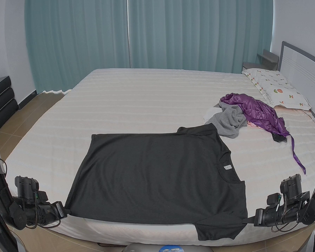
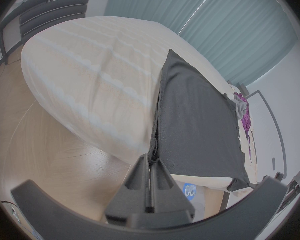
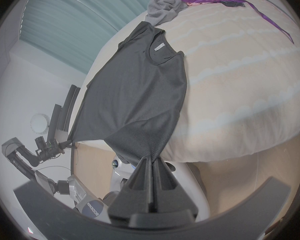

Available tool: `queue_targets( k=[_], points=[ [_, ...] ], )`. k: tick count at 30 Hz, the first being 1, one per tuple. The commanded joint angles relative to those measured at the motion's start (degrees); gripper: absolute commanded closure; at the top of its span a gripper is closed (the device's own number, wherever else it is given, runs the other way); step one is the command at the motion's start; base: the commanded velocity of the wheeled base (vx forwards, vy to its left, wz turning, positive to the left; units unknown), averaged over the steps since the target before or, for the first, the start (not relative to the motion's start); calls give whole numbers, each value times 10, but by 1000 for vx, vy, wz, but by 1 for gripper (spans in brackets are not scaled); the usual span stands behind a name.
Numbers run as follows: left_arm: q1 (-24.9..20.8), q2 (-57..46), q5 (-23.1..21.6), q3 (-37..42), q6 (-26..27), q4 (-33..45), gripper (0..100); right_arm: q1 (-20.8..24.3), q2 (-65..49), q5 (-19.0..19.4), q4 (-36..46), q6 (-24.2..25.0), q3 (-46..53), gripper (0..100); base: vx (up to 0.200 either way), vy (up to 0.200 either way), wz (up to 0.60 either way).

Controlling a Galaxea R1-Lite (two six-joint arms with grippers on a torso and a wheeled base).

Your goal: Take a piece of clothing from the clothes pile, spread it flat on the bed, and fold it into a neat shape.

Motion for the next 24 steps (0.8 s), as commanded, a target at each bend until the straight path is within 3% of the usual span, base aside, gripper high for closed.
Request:
queue_targets(
  k=[1,5,24],
  points=[
    [0,-32,16,11,22,37,100,-3,-55,-1,29,-15,10,100,0,0,0],
    [0,-58,34,11,69,89,100,-3,-61,-3,46,-16,10,100,0,0,0],
    [-3,-81,39,12,86,135,100,-5,-163,-7,189,-25,10,100,0,0,0]
  ],
)
